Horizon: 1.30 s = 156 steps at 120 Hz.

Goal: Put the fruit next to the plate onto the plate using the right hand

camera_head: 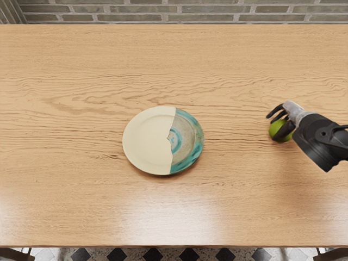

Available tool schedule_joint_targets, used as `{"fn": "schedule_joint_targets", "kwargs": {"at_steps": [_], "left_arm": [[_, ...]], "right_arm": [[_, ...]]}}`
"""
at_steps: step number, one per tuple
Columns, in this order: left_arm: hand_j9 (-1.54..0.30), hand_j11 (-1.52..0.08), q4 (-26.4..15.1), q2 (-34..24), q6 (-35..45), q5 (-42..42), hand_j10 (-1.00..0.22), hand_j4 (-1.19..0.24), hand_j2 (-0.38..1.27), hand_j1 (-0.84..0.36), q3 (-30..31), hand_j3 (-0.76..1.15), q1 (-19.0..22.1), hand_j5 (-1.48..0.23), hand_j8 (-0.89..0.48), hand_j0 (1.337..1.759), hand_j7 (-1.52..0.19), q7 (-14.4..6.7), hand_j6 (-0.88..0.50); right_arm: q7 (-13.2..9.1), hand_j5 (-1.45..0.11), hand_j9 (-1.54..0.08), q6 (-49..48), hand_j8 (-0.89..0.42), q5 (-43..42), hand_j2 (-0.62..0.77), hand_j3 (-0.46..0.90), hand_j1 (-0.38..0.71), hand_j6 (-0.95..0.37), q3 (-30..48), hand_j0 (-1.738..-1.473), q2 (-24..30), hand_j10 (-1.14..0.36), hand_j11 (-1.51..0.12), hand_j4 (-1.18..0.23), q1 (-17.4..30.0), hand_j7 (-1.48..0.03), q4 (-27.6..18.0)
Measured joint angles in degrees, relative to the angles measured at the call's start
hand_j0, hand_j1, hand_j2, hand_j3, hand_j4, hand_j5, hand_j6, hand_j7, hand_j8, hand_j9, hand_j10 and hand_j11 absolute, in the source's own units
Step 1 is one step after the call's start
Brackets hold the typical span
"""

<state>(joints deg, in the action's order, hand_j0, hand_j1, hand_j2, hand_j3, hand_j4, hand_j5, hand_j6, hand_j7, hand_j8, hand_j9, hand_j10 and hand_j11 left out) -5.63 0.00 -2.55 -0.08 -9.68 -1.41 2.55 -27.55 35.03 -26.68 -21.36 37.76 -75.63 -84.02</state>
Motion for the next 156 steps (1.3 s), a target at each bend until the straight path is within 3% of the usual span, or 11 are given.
{"fn": "schedule_joint_targets", "kwargs": {"at_steps": [16, 42, 75, 85, 110, 115, 139, 147, 156], "left_arm": [[-0.32, -0.32, 0.00, 0.00, 0.00, 0.00, -0.25, -0.25, 0.05, 0.05, 0.00, 0.00, 0.00, -0.32, -0.25, 1.658, -0.32, 0.00, -0.25], [-0.32, -0.32, 0.00, 0.00, 0.00, 0.00, -0.25, -0.25, 0.05, 0.05, 0.00, 0.00, 0.00, -0.32, -0.25, 1.658, -0.32, 0.00, -0.25], [-0.32, -0.32, 0.00, 0.00, 0.00, 0.00, -0.25, -0.25, 0.05, 0.05, 0.00, 0.00, 0.00, -0.32, -0.25, 1.658, -0.32, 0.00, -0.25], [-0.32, -0.32, 0.00, 0.00, 0.00, 0.00, -0.25, -0.25, 0.05, 0.05, 0.00, 0.00, 0.00, -0.32, -0.25, 1.658, -0.32, 0.00, -0.25], [-0.32, -0.32, 0.00, 0.00, 0.00, 0.00, -0.25, -0.25, 0.05, 0.05, 0.01, 0.00, 0.00, -0.32, -0.25, 1.658, -0.32, 0.00, -0.25], [-0.32, -0.32, 0.00, 0.00, 0.00, 0.00, -0.25, -0.25, 0.05, 0.05, 0.00, 0.00, 0.00, -0.32, -0.25, 1.658, -0.32, 0.00, -0.25], [-0.32, -0.32, 0.00, 0.00, 0.00, 0.00, -0.25, -0.25, 0.05, 0.05, 0.01, 0.00, 0.00, -0.32, -0.25, 1.658, -0.32, 0.00, -0.25], [-0.32, -0.32, 0.00, 0.00, 0.00, 0.00, -0.25, -0.25, 0.05, 0.05, 0.01, 0.00, 0.00, -0.32, -0.25, 1.658, -0.32, 0.00, -0.25], [-0.32, -0.32, 0.00, 0.00, 0.00, 0.00, -0.25, -0.25, 0.05, 0.05, 0.01, 0.00, 0.00, -0.32, -0.25, 1.658, -0.32, 0.00, -0.25]], "right_arm": [[-0.10, -0.75, -0.76, -0.03, -0.40, 0.73, 0.18, 0.00, 0.22, -0.58, 2.52, -1.656, 2.21, -0.42, -0.76, -0.58, -0.72, -0.75, 0.19], [-0.20, -0.78, -0.79, -0.88, -0.41, 6.37, 0.20, 0.00, 0.21, -0.60, 12.77, -1.656, 6.46, -0.43, -0.78, -0.60, -0.50, -0.78, -0.72], [0.06, -0.81, -0.81, -19.50, -0.43, 18.08, 0.31, 0.00, 0.22, -0.64, 26.43, -1.656, 6.92, -0.44, -0.80, -0.62, 2.82, -0.81, -1.19], [1.05, -0.82, -0.83, -25.26, -0.43, 20.84, 0.33, 0.00, 0.24, -0.64, 28.87, -1.657, 6.15, -0.44, -0.81, -0.63, 3.78, -0.82, -1.06], [3.03, -0.85, -0.84, -31.71, -0.46, 23.84, 0.50, 0.00, 0.27, -0.65, 31.25, -1.658, -0.50, -0.47, -0.83, -0.64, 4.89, -0.84, 1.41], [3.37, -0.85, -0.84, -32.09, -0.45, 23.99, 0.46, 0.00, 0.27, -0.65, 31.42, -1.658, -2.19, -0.48, -0.84, -0.64, 5.04, -0.85, 2.30], [4.36, -0.89, -0.86, -32.73, -0.45, 23.49, 0.56, 0.00, 0.29, -0.67, 31.66, -1.658, -10.39, -0.46, -0.86, -0.66, 5.70, -0.87, 8.15], [4.59, -0.90, -0.87, -32.78, -0.45, 22.80, 0.50, 0.00, 0.29, -0.68, 31.66, -1.658, -13.32, -0.46, -0.88, -0.67, 6.07, -0.88, 10.60], [4.76, -0.91, -0.88, -32.84, -0.44, 21.75, 0.55, 0.00, 0.30, -0.68, 31.66, -1.658, -16.39, -0.45, -0.88, -0.67, 6.79, -0.89, 13.24]]}}
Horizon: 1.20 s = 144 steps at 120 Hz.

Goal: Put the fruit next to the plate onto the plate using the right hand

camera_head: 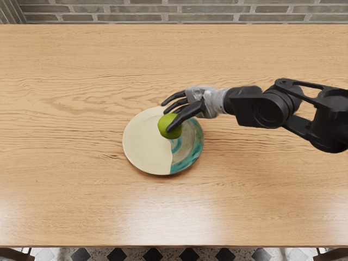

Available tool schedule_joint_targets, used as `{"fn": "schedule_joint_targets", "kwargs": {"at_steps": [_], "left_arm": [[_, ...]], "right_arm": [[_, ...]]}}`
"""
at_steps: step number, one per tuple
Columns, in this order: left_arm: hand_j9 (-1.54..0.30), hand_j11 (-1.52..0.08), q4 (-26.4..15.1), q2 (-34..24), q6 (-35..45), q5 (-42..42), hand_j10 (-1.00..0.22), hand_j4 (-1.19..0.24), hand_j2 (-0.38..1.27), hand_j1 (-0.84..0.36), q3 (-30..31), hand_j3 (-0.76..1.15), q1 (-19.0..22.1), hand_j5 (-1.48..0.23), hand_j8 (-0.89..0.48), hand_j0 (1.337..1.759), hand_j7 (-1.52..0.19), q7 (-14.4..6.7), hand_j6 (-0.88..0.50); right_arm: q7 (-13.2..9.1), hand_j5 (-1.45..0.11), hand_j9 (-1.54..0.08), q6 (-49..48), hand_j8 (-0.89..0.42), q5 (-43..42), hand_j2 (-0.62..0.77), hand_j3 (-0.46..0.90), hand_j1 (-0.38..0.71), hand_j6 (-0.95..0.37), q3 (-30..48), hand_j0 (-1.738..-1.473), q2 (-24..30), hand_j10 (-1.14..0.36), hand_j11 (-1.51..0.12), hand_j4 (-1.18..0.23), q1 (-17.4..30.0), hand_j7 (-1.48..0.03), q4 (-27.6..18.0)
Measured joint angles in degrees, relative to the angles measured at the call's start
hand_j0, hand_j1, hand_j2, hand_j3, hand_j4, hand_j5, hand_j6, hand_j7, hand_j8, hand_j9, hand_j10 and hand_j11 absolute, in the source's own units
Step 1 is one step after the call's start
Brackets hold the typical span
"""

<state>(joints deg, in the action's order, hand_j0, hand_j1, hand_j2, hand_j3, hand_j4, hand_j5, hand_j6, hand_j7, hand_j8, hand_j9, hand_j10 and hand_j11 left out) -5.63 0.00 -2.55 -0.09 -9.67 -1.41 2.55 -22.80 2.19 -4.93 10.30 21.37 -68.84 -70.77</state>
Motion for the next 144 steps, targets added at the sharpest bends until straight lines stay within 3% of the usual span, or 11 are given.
{"fn": "schedule_joint_targets", "kwargs": {"at_steps": [7, 8, 10, 16, 31, 52, 74, 95, 124, 144], "left_arm": [[-0.32, -0.32, 0.00, 0.00, 0.00, 0.00, -0.25, -0.25, 0.05, 0.05, 0.00, 0.00, 0.00, -0.32, -0.25, 1.658, -0.32, 0.00, -0.25], [-0.32, -0.32, 0.00, 0.00, 0.00, 0.00, -0.25, -0.25, 0.05, 0.05, 0.00, 0.00, 0.00, -0.32, -0.25, 1.658, -0.32, 0.00, -0.25], [-0.32, -0.32, 0.00, 0.00, 0.00, 0.00, -0.25, -0.25, 0.05, 0.05, 0.00, 0.00, 0.00, -0.32, -0.25, 1.658, -0.32, 0.00, -0.25], [-0.32, -0.32, 0.00, 0.00, 0.00, 0.00, -0.25, -0.25, 0.05, 0.05, 0.00, 0.00, 0.00, -0.32, -0.25, 1.658, -0.32, 0.00, -0.25], [-0.32, -0.32, 0.00, 0.00, 0.00, 0.00, -0.25, -0.25, 0.05, 0.05, 0.00, 0.00, 0.00, -0.32, -0.25, 1.658, -0.32, 0.00, -0.25], [-0.32, -0.32, 0.00, 0.00, 0.00, 0.00, -0.25, -0.25, 0.05, 0.05, 0.00, 0.00, 0.00, -0.32, -0.25, 1.658, -0.32, 0.00, -0.25], [-0.32, -0.32, 0.00, 0.00, 0.00, 0.00, -0.25, -0.25, 0.05, 0.05, 0.00, 0.00, 0.00, -0.32, -0.25, 1.658, -0.32, 0.00, -0.25], [-0.32, -0.32, 0.00, 0.00, 0.00, 0.00, -0.25, -0.25, 0.05, 0.05, 0.00, 0.00, 0.00, -0.32, -0.25, 1.658, -0.32, 0.00, -0.25], [-0.32, -0.32, 0.00, 0.00, 0.00, 0.00, -0.25, -0.25, 0.05, 0.05, -0.01, 0.00, 0.00, -0.32, -0.25, 1.658, -0.32, 0.00, -0.25], [-0.32, -0.32, -0.01, 0.00, 0.00, 0.01, -0.25, -0.25, 0.05, 0.05, -0.03, 0.00, 0.70, -0.32, -0.25, 1.658, -0.32, 0.01, -0.25]], "right_arm": [[0.07, -0.91, -0.88, 0.01, -0.43, -0.97, 0.59, 0.00, 0.32, -0.69, -0.01, -1.658, -2.03, -0.42, -0.89, -0.68, 0.58, -0.89, 1.79], [0.09, -0.92, -0.88, 0.01, -0.42, -1.08, 0.49, 0.00, 0.31, -0.69, -0.01, -1.658, -2.26, -0.42, -0.89, -0.68, 0.66, -0.90, 2.01], [0.10, -0.91, -0.88, 0.01, -0.42, -1.29, 0.50, 0.00, 0.31, -0.69, -0.01, -1.658, -2.65, -0.41, -0.89, -0.68, 0.82, -0.89, 2.42], [0.11, -0.84, -0.81, 0.14, -0.41, -1.75, 0.39, 0.00, 0.27, -0.63, 0.04, -1.658, -3.42, -0.37, -0.81, -0.62, 1.22, -0.82, 3.37], [-0.11, -0.57, -0.56, 0.49, -0.31, -2.30, 0.19, 0.00, 0.10, -0.43, 0.12, -1.658, -4.26, -0.28, -0.56, -0.43, 1.70, -0.56, 4.34], [-0.57, -0.29, -0.28, 0.07, -0.17, -2.13, 0.08, 0.00, -0.12, -0.22, 2.84, -1.658, -2.92, -0.15, -0.28, -0.22, 1.68, -0.28, 2.75], [-2.79, -0.15, -0.15, -14.21, -0.10, 7.89, 0.03, 0.00, -0.22, -0.12, 8.80, -1.658, 5.80, -0.09, -0.15, -0.11, 2.01, -0.15, -1.58], [-3.21, -0.10, -0.10, -32.20, -0.07, 20.85, 0.01, 0.00, -0.26, -0.07, 10.20, -1.658, 19.02, -0.06, -0.10, -0.07, 3.79, -0.10, -2.35], [-3.06, -0.07, -0.07, -36.72, -0.05, 30.29, 0.00, 0.00, -0.29, -0.05, 10.24, -1.658, 35.10, -0.05, -0.07, -0.05, 9.20, -0.07, -2.44], [-2.98, -0.06, -0.06, -37.12, -0.04, 32.10, -0.01, 0.00, -0.29, -0.04, 10.09, -1.658, 38.80, -0.04, -0.06, -0.04, 11.40, -0.06, -2.44]]}}
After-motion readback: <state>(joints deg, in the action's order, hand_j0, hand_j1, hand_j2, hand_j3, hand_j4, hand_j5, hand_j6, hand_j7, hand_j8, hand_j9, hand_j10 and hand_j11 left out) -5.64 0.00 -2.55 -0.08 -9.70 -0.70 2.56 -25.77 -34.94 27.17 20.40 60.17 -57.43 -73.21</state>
